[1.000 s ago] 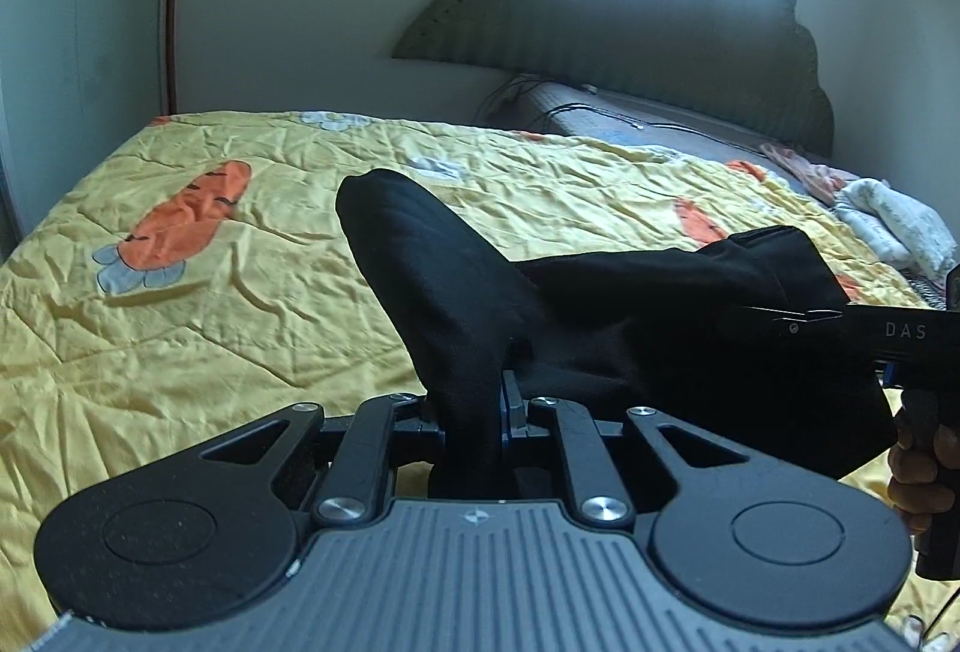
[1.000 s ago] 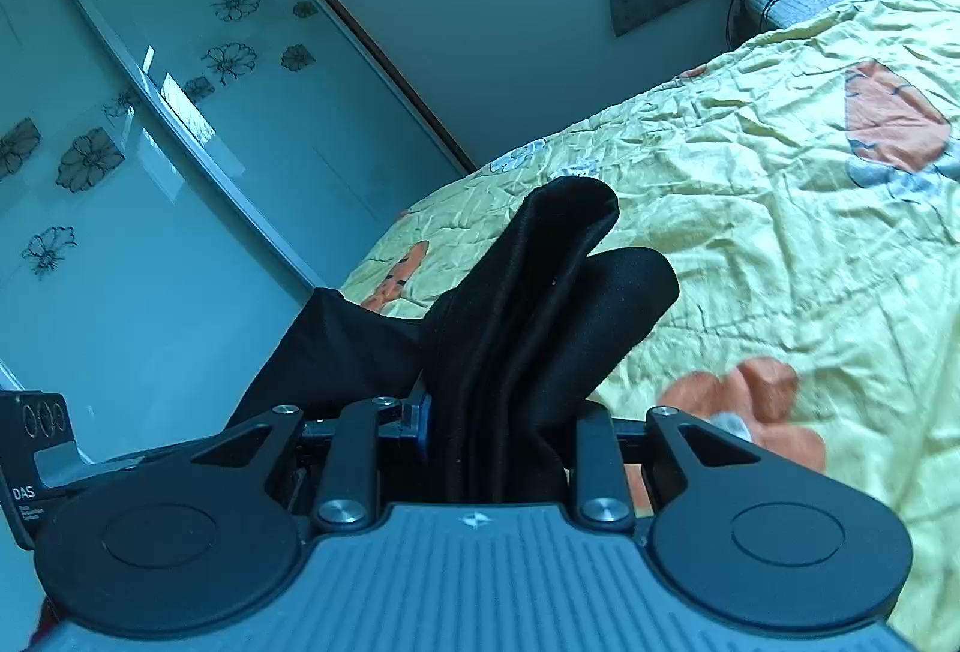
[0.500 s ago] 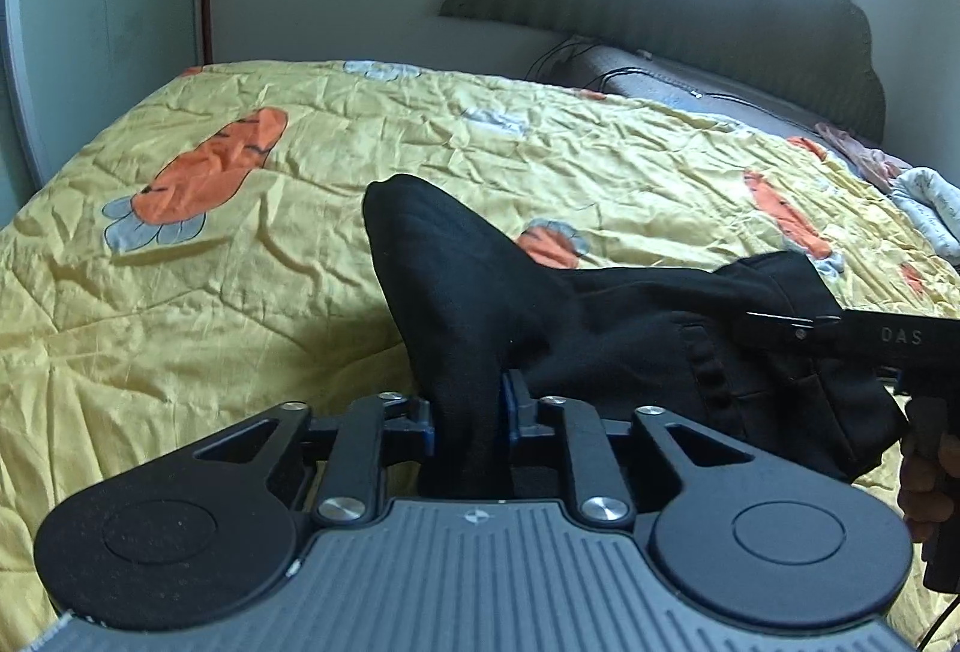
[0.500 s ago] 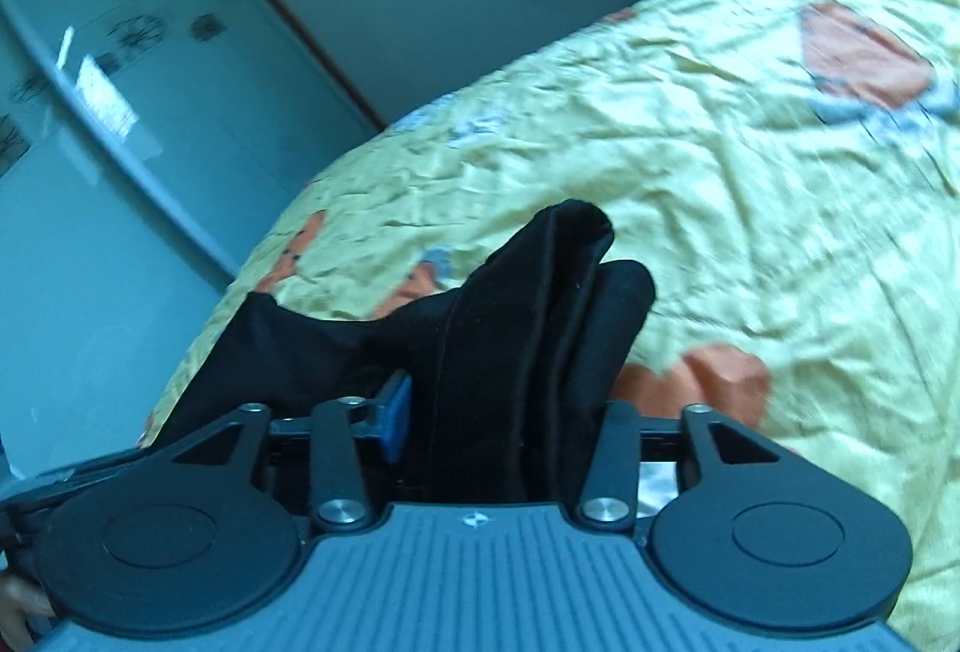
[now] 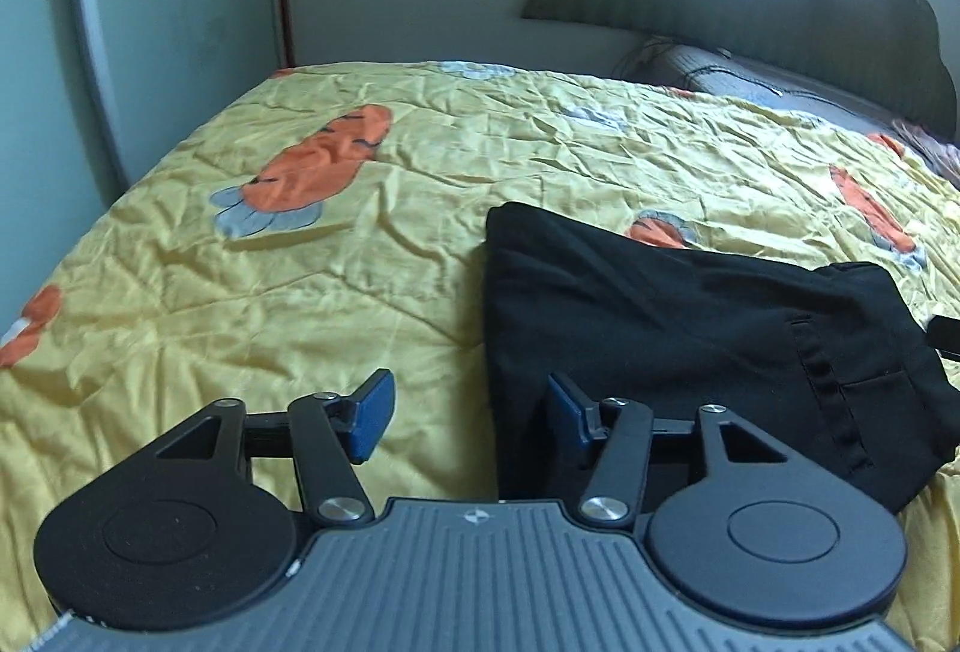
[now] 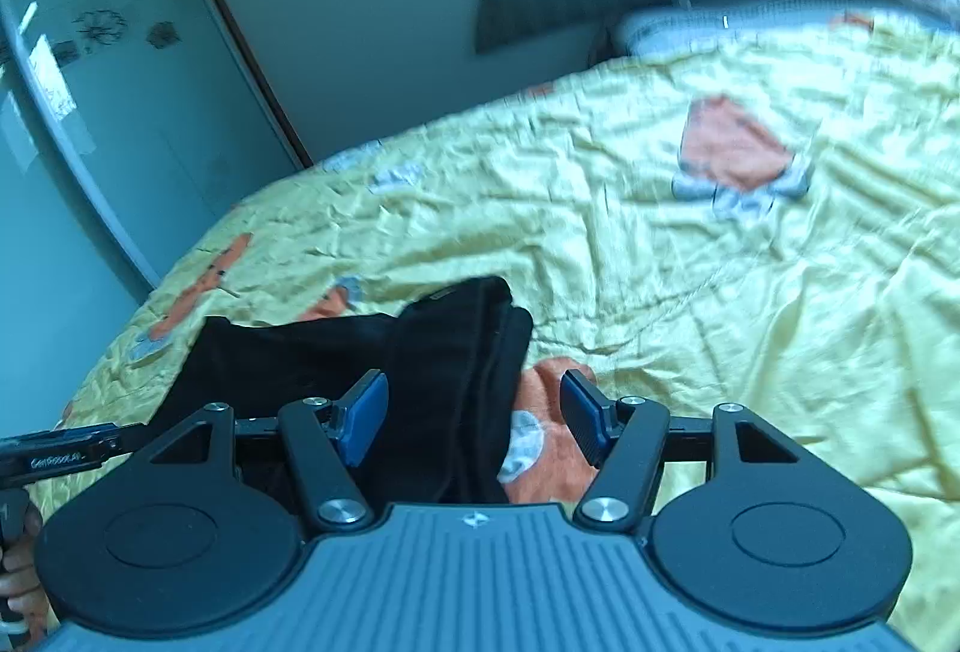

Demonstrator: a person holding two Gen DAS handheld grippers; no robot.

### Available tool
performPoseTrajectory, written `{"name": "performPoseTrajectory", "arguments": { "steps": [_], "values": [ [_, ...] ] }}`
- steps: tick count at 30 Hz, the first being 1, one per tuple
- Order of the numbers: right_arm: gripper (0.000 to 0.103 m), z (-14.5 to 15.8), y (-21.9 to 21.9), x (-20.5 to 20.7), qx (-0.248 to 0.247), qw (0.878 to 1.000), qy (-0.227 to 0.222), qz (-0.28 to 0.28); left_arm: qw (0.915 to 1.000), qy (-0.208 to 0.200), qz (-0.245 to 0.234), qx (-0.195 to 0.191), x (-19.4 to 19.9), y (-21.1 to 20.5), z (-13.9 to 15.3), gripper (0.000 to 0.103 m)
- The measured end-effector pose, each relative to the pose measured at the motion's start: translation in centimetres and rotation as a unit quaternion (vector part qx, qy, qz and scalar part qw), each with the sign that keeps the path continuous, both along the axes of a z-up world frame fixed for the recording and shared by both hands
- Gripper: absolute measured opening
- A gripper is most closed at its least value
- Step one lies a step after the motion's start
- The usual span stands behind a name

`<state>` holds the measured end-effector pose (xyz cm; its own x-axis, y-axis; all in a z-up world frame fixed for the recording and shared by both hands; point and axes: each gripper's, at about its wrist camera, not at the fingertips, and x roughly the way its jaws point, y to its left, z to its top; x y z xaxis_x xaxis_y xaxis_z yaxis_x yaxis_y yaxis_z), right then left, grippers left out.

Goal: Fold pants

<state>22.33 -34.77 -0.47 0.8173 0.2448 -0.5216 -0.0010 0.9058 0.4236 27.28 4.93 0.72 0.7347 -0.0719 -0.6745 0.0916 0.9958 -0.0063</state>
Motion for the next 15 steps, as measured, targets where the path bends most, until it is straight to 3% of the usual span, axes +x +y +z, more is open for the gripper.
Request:
{"name": "performPoseTrajectory", "arguments": {
  "steps": [6,15],
  "values": [
    [0.080,1.9,1.8,-3.8,0.002,0.999,-0.030,0.023,0.9999,0.008,0.010,-0.004,-2.5,-0.2,-0.1,0.067],
    [0.085,2.6,5.6,-7.4,-0.012,0.998,-0.025,0.053,0.9995,0.017,0.015,-0.024,-6.5,-0.3,0.1,0.076]
  ]
}}
